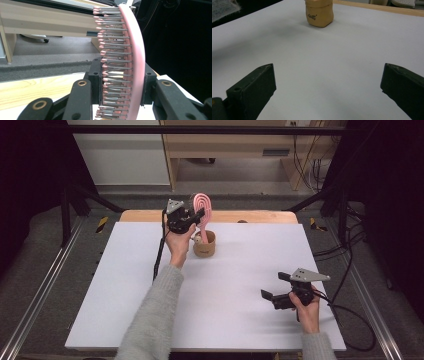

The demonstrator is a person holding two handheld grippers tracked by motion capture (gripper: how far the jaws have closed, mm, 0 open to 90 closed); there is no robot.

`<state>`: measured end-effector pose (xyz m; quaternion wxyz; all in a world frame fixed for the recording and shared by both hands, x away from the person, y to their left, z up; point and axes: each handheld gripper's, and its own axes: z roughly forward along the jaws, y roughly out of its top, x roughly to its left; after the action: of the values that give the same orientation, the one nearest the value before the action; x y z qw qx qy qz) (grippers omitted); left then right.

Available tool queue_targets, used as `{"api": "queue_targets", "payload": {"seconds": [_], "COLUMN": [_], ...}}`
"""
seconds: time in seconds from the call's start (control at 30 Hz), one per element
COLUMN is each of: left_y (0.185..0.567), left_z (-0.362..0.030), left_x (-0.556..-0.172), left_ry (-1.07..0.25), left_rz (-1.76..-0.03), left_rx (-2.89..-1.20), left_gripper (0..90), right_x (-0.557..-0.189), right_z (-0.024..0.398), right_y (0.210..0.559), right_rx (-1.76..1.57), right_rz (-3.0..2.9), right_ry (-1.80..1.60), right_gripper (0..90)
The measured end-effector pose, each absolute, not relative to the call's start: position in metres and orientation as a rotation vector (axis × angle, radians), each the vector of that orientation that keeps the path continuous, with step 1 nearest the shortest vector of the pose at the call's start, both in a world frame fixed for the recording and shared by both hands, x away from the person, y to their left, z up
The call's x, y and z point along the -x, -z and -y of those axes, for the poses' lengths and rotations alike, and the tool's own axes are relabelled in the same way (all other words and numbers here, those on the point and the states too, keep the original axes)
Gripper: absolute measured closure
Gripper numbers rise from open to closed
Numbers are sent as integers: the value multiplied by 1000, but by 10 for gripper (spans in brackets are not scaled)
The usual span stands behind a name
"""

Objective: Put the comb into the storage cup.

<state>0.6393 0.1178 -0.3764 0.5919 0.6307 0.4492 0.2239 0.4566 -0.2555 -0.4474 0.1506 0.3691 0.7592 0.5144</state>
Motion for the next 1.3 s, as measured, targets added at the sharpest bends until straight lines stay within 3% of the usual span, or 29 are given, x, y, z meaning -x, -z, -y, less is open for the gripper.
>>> {"api": "queue_targets", "payload": {"seconds": [1.3], "left_y": [395], "left_z": [-153], "left_x": [-639], "left_ry": [-460], "left_rz": [-1128], "left_rx": [-1328], "left_gripper": [623], "right_x": [-457], "right_z": [254], "right_y": [448], "right_rx": [-1063], "right_rz": [-2189], "right_ry": [-1468], "right_gripper": [4]}}
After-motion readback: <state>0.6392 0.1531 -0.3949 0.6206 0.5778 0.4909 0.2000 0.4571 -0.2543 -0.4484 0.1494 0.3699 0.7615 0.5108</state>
